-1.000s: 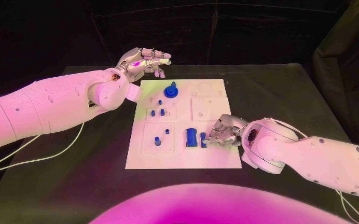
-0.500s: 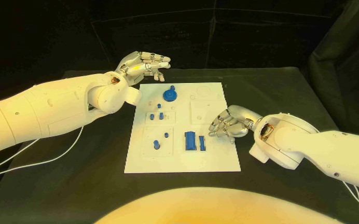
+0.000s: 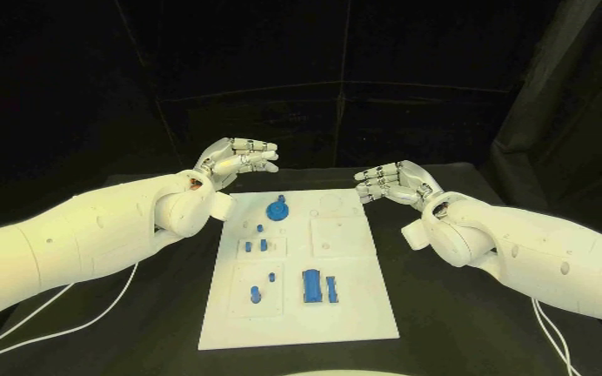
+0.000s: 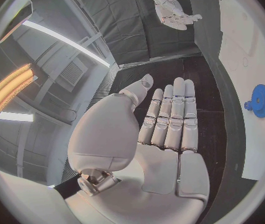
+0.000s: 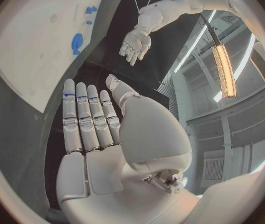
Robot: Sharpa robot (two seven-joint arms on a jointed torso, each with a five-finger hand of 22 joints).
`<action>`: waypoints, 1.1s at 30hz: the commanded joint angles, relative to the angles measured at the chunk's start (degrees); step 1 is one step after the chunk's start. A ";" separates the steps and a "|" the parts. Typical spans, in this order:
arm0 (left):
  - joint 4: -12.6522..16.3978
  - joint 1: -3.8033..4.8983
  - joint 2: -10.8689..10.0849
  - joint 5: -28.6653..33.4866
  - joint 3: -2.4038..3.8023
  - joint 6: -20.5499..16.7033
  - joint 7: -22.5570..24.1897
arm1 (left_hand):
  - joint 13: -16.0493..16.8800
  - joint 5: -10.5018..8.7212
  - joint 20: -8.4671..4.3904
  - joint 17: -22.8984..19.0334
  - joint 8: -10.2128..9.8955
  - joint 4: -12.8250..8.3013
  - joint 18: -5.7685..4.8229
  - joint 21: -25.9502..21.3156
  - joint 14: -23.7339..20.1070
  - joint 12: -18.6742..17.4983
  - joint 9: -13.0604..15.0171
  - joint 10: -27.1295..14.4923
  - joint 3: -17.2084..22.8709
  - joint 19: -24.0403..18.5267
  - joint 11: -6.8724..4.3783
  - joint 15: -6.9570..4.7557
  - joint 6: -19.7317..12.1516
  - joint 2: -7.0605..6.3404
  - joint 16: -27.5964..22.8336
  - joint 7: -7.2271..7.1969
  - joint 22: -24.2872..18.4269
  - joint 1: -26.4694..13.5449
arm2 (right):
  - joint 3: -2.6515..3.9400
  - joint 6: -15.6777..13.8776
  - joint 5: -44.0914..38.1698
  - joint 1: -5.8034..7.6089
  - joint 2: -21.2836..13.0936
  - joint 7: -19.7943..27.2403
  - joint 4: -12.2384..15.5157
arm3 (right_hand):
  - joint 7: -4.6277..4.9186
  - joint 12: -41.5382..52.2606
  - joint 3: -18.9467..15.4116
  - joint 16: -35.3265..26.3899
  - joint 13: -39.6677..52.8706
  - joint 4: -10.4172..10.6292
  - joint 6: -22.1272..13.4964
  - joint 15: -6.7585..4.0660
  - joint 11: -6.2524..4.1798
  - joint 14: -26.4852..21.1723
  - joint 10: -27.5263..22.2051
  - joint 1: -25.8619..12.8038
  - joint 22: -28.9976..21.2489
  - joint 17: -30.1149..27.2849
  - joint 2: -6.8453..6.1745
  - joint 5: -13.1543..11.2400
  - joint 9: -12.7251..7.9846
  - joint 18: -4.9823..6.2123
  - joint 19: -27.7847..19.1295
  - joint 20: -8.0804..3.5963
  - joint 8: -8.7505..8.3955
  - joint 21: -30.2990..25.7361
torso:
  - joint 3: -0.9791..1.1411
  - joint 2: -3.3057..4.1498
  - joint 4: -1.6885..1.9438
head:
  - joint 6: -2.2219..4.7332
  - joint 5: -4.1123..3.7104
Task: Assemble the parts on the task board
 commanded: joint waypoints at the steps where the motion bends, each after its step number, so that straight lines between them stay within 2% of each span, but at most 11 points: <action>1: -1.41 -0.23 1.01 3.65 0.04 -4.42 4.21 | 0.03 -0.16 1.32 -1.95 -0.54 0.17 -0.67 -3.24 -0.67 -1.63 0.05 -0.71 -0.74 -1.59 0.54 1.06 -0.01 0.13 -4.29 -0.44 -2.37 -0.17 | 0.49 -0.46 9.30 0.13 2.02 8.68 -3.79 | -0.29 -0.08 -0.54 -2.71 -2.63 -0.35 -0.99 1.03 0.59 -0.19 -1.69 -2.20 -2.20 -2.73 -0.40 -0.31 -1.08 0.77 0.25 1.33 -0.33 -3.69 | 0.14 -0.83 -0.30 | 1.76 0.00; 13: -5.42 -1.27 4.53 8.18 0.06 -8.87 7.24 | 0.09 -0.19 4.93 -7.01 -2.64 1.38 0.95 -12.17 -1.55 -5.55 0.06 -0.75 -4.05 -5.75 1.78 3.13 0.95 1.06 -14.76 -0.53 -9.60 0.05 | 1.26 5.40 12.01 0.16 6.79 10.83 -11.47 | -0.39 -0.26 -6.58 -5.20 -3.92 1.39 -2.19 2.70 2.41 -1.71 -5.03 -7.05 -3.78 -6.95 1.25 -1.88 -4.20 0.75 -1.68 3.52 -0.34 -12.44 | 0.41 -0.77 0.03 | 6.01 -0.03; 14: -4.87 -1.26 4.09 5.42 0.00 -6.66 4.58 | -3.53 -2.87 -0.01 -12.46 -7.54 4.20 -2.91 -15.13 -17.87 -7.05 -3.75 -18.38 -8.75 -17.91 -1.46 0.35 -16.18 4.67 -18.67 -3.50 -13.41 -21.81 | 1.15 2.66 9.48 0.02 6.49 8.12 -10.69 | -3.50 -3.74 -11.08 -8.75 -7.47 3.14 -17.68 -0.21 -0.93 -19.20 -22.18 -28.08 -7.37 -10.57 1.10 -4.04 -8.59 -2.96 -17.42 -1.17 -3.87 -15.03 | 0.30 -0.75 -0.13 | 5.06 -0.02; 17: -4.45 -1.36 3.99 5.37 0.11 -7.21 4.59 | -3.53 -2.87 -0.68 -12.46 -7.54 4.20 -2.91 -15.79 -20.13 -11.18 -3.75 -21.15 -9.81 -19.76 -1.82 -0.05 -18.78 4.67 -19.70 -4.00 -14.35 -25.48 | 1.15 2.11 9.80 0.02 6.34 8.22 -10.23 | -3.91 -3.74 -11.08 -8.75 -7.47 7.16 -20.35 -0.49 -1.38 -21.82 -25.20 -31.61 -7.37 -10.57 1.10 -4.59 -8.59 -2.96 -19.71 -1.83 -3.87 -15.73 | 0.32 -0.68 0.15 | 5.09 -0.14; 26: 2.51 -2.94 2.39 4.42 1.95 -16.40 4.75 | -3.53 -2.87 -3.93 -12.46 -7.54 4.20 -4.45 -17.95 -30.93 -11.18 -3.75 -32.92 -13.14 -27.90 -3.90 -1.89 -30.19 4.67 -22.49 -6.04 -17.05 -40.33 | 1.19 -7.08 15.22 0.03 3.85 9.81 -2.56 | -5.99 -3.74 -11.08 -8.75 -7.47 7.16 -31.09 -2.35 -3.57 -33.75 -37.10 -46.05 -7.37 -10.57 1.10 -9.87 -8.59 -4.55 -30.38 -5.00 -3.87 -17.65 | 0.56 0.17 3.81 | 5.52 -1.71; 27: 3.67 -3.21 2.12 4.27 2.25 -17.93 4.78 | -3.53 -2.87 -4.23 -12.46 -7.54 4.20 -4.45 -18.10 -31.91 -11.18 -3.75 -33.98 -13.47 -28.63 -4.09 -5.94 -31.22 4.67 -22.74 -6.22 -17.30 -41.68 | 1.20 -8.61 16.13 0.03 3.44 10.07 -1.29 | -6.18 -3.74 -11.08 -8.75 -7.47 7.16 -32.05 -6.38 -3.77 -34.83 -38.18 -47.35 -7.37 -10.57 1.10 -9.87 -8.59 -4.55 -31.34 -5.27 -3.87 -21.82 | 0.57 0.23 4.07 | 5.55 -1.82; 28: 4.93 -3.49 1.83 4.10 2.59 -19.59 4.81 | -3.53 -2.87 -4.49 -12.46 -7.54 4.20 -4.45 -18.33 -32.78 -11.18 -3.75 -34.96 -13.75 -29.31 -4.25 -5.94 -32.16 4.67 -22.97 -6.38 -17.52 -42.89 | 1.21 -10.28 17.11 0.03 2.99 10.36 0.10 | -6.35 -3.74 -11.08 -8.75 -7.47 7.16 -32.93 -6.38 -3.95 -35.77 -39.15 -48.52 -7.37 -10.57 1.10 -9.87 -8.59 -4.55 -32.20 -5.54 -3.87 -21.82 | 0.59 0.27 4.27 | 5.57 -1.90; 29: 6.26 -3.80 1.52 3.91 2.94 -21.35 4.84 | -3.53 -2.87 -4.76 -12.46 -7.54 4.20 -5.04 -18.49 -33.68 -11.18 -3.75 -35.94 -14.01 -30.00 -8.45 -5.94 -33.11 4.67 -23.21 -10.52 -17.74 -44.13 | 1.21 -12.02 18.14 0.03 2.51 10.66 1.56 | -6.50 -3.74 -11.08 -8.75 -7.47 7.16 -33.77 -6.38 -4.14 -36.72 -40.08 -49.66 -7.37 -10.57 1.10 -9.87 -8.59 -4.97 -33.06 -5.75 -3.87 -21.82 | 0.60 0.30 4.41 | 5.59 -1.96; 30: 7.60 -4.10 1.21 3.73 3.29 -23.12 4.87 | -3.53 -2.87 -5.02 -12.46 -7.54 4.20 -5.07 -22.59 -34.51 -11.18 -3.75 -36.82 -14.28 -30.60 -8.45 -5.94 -33.98 4.67 -23.42 -10.52 -17.95 -45.27 | 1.22 -13.71 19.13 0.03 2.06 10.96 2.97 | -10.56 -3.74 -11.08 -8.75 -7.47 7.16 -34.55 -6.38 -4.29 -37.60 -40.96 -50.73 -7.37 -10.57 1.10 -9.87 -8.59 -5.18 -33.85 -6.01 -3.87 -21.82 | 0.60 0.32 4.49 | 5.60 -2.00; 31: 9.05 -4.43 0.88 3.54 3.67 -25.03 4.90 | -3.53 -2.87 -5.20 -12.46 -7.54 4.20 -5.07 -22.59 -35.09 -11.18 -3.75 -37.46 -14.44 -31.05 -8.45 -5.94 -34.59 4.67 -23.57 -10.52 -18.10 -46.08 | 1.23 -15.38 20.12 0.03 1.60 11.25 4.36 | -10.56 -3.74 -11.08 -8.75 -7.47 7.16 -35.18 -6.38 -8.38 -38.32 -41.66 -51.58 -7.37 -10.57 1.10 -9.87 -8.59 -5.17 -34.49 -6.19 -3.87 -21.82 | 0.60 0.33 4.52 | 5.60 -2.01; 33: 11.68 -5.03 0.27 3.18 4.37 -28.50 4.96 | -3.53 -2.87 -5.67 -12.46 -7.54 4.20 -5.07 -22.59 -36.73 -11.18 -3.75 -39.22 -14.98 -32.27 -8.45 -5.94 -36.31 4.67 -24.00 -10.52 -18.51 -48.29 | 1.24 -18.34 21.86 0.03 0.80 11.76 6.83 | -10.56 -3.74 -11.08 -8.75 -7.47 7.16 -36.68 -6.38 -8.38 -39.99 -43.31 -53.61 -7.37 -10.57 1.10 -9.87 -8.59 -5.18 -35.97 -6.64 -3.87 -21.82 | 0.60 0.33 4.52 | 5.60 -2.01</action>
